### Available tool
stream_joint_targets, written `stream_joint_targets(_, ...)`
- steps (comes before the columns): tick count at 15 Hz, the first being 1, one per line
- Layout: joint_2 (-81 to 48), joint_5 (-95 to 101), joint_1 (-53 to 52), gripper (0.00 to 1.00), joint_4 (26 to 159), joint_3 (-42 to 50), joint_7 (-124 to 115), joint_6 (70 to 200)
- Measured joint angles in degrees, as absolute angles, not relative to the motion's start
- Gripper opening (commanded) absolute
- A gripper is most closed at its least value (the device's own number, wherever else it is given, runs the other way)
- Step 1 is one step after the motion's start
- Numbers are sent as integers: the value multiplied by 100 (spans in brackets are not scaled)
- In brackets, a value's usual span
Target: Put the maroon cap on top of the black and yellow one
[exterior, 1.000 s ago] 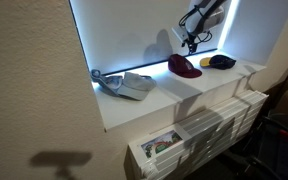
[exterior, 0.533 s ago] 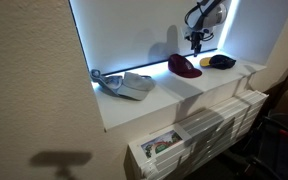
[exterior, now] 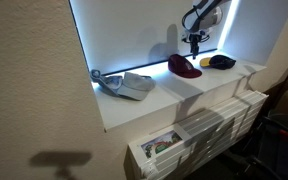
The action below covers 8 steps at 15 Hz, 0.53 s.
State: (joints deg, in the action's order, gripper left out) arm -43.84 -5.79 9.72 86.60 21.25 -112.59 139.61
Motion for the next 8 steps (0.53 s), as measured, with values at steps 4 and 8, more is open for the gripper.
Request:
stream_joint_targets(4, -4426, -95, 953, 100, 8787, 2048, -10467, 14467)
stream_joint_targets(8, -4457, 13, 948, 100, 8846, 2048, -10229, 14642)
